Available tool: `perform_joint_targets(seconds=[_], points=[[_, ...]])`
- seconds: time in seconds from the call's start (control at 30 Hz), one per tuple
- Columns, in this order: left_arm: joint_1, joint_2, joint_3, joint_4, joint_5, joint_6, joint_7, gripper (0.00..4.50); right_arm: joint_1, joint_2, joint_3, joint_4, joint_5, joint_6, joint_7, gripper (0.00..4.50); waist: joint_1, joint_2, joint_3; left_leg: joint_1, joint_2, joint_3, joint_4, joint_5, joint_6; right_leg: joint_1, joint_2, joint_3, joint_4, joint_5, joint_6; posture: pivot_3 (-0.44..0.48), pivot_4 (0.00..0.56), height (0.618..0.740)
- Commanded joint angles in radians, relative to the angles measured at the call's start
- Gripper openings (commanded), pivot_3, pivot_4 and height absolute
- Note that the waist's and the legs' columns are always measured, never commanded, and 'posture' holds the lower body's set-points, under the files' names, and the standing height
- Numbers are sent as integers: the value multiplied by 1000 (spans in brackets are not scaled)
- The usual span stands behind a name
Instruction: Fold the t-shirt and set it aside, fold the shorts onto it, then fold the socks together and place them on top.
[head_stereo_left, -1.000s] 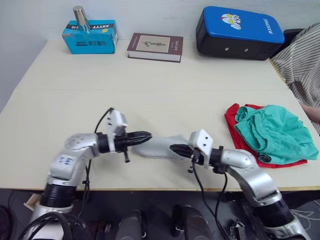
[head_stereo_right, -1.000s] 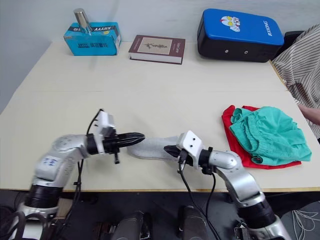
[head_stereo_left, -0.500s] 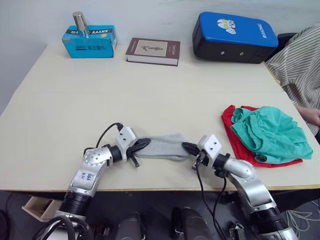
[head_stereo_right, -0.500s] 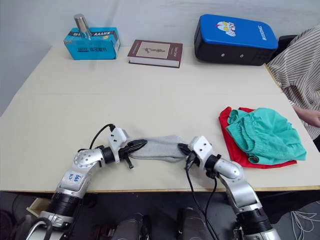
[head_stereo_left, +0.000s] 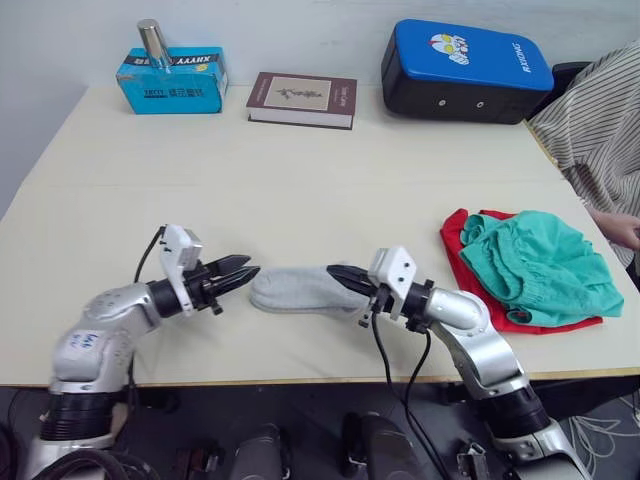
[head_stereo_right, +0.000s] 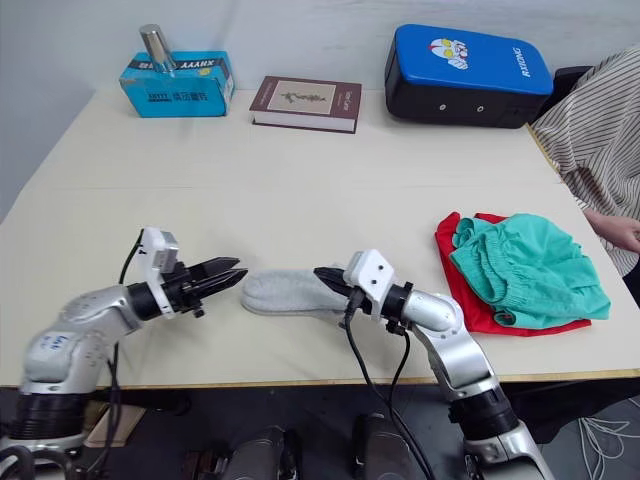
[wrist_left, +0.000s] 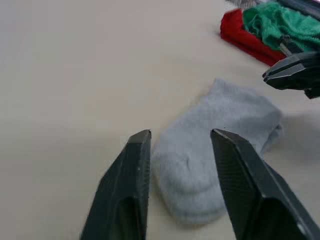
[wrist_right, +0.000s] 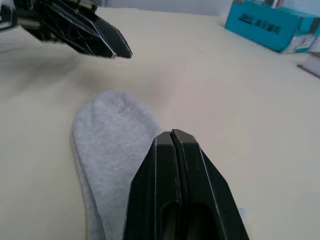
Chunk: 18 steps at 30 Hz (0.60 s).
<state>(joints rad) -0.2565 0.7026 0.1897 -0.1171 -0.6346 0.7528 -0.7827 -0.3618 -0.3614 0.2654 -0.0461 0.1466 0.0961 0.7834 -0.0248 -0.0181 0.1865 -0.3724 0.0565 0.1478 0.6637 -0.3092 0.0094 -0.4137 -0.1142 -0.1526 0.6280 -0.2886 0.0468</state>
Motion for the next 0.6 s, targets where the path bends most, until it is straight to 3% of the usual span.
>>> perform_joint_targets(seconds=[0.03,0.13,0.37,0.5,0.6], points=[[-44,47,19,47,-76,232,16,3095,-36,4,46,105,-60,-57,26,0,-2,0,0,-1,0,0,0,0,0,0,0,0,0,0,0,0,150,740],[-109,25,42,115,-142,401,47,3995,-59,15,51,165,-72,-73,36,0,-3,0,0,-1,-1,0,0,0,0,-1,0,0,0,0,0,0,150,740],[-240,-66,7,206,-136,608,137,3995,-65,-13,81,210,-109,-106,104,0,-2,0,0,0,-1,0,0,1,-1,0,0,0,1,0,0,0,150,740],[-279,-146,-24,221,-125,619,145,3995,-74,1,83,230,-120,-106,100,0,-1,-1,0,1,-1,0,0,1,-2,1,0,1,2,0,0,0,150,740],[-285,-189,-15,199,-126,650,172,3164,-73,9,80,226,-125,-93,92,0,-2,-1,0,1,-1,0,0,1,-2,1,0,2,2,0,0,0,150,740]])
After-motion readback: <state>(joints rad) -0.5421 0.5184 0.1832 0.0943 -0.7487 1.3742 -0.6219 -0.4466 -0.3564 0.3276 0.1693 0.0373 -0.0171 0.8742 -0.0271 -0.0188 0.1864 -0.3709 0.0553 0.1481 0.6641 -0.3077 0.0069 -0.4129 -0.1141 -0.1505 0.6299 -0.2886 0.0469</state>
